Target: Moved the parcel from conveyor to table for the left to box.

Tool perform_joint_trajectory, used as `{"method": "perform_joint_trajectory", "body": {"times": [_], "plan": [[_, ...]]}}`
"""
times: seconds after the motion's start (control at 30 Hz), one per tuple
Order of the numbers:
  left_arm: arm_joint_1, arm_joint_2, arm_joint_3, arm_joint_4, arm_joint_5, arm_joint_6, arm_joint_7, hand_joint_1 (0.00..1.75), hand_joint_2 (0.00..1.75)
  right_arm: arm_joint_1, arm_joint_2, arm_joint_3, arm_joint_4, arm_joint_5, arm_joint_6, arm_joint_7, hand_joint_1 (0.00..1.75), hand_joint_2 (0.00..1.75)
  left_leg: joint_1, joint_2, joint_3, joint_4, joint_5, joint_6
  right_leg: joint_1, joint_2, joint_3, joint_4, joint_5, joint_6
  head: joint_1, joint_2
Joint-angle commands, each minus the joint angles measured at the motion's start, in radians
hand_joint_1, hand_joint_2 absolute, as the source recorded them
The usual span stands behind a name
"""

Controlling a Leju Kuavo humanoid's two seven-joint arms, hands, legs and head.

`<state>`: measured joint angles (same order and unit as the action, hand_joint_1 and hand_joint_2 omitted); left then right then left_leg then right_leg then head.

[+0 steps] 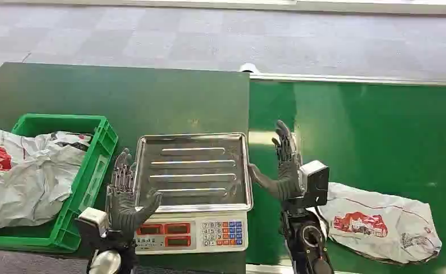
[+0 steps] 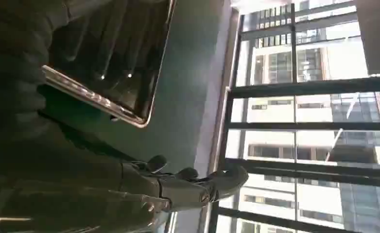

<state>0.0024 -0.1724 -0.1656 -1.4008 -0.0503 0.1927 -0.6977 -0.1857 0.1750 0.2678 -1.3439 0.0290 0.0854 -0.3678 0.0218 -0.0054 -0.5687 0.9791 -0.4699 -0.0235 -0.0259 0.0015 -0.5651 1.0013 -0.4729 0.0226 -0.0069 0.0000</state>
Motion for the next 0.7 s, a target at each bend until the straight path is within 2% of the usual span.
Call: {"method": "perform_joint_trajectory", "body": {"times": [0.03,0.13,0.2,0.3,0.37,0.5,0.7], "plan": [[-0.004,0.034,0.0,0.026,0.022,0.002,0.0,0.0,1.75,-0.002,-0.175,0.126,0.035,0.105,-0.106,-0.092,0.0,1.75,0.0,0.0,0.002,-0.001,0.0,0.001,0.001,0.0,0.002,-0.002,0.0,-0.001,0.0,0.0],[-0.007,0.035,-0.001,0.028,0.021,0.007,0.0,0.0,1.75,-0.008,-0.174,0.128,0.039,0.111,-0.118,-0.085,0.0,1.75,0.0,0.0,0.001,-0.001,0.0,0.001,0.0,0.0,0.001,-0.001,0.0,-0.001,0.0,0.0],[-0.019,0.039,0.005,0.039,0.024,0.011,0.0,0.0,1.75,-0.012,-0.184,0.131,0.047,0.173,-0.166,-0.057,0.0,1.75,0.0,0.0,0.002,-0.001,0.0,0.001,0.001,0.0,0.001,-0.001,0.0,-0.002,0.0,0.0],[-0.03,0.043,0.016,0.049,0.025,0.009,0.0,0.0,1.75,-0.014,-0.209,0.085,0.084,0.268,-0.263,-0.004,0.0,1.75,0.0,0.0,0.002,-0.003,0.001,0.002,0.001,-0.001,0.002,-0.003,0.002,-0.003,0.0,0.0],[-0.026,0.044,0.01,0.047,0.023,0.003,0.0,0.0,1.75,-0.005,-0.237,0.034,0.104,0.269,-0.293,-0.017,0.0,1.75,0.0,-0.001,0.002,-0.002,0.001,0.002,0.0,-0.001,0.002,-0.002,0.001,-0.001,0.0,0.0],[-0.009,0.046,0.013,0.027,0.027,0.021,0.0,0.0,1.75,-0.03,-0.23,-0.052,0.167,0.176,-0.249,-0.02,0.0,1.75,-0.001,-0.001,0.002,-0.002,0.001,0.002,0.0,-0.002,0.002,-0.002,0.001,-0.001,0.0,0.0],[0.004,0.049,0.023,0.012,0.03,0.03,0.0,0.0,1.75,-0.023,-0.191,0.0,0.207,0.226,-0.279,-0.013,0.0,1.75,0.0,0.003,0.003,-0.002,0.0,0.001,0.0,0.002,0.002,-0.002,0.001,-0.002,0.0,0.0]]}}
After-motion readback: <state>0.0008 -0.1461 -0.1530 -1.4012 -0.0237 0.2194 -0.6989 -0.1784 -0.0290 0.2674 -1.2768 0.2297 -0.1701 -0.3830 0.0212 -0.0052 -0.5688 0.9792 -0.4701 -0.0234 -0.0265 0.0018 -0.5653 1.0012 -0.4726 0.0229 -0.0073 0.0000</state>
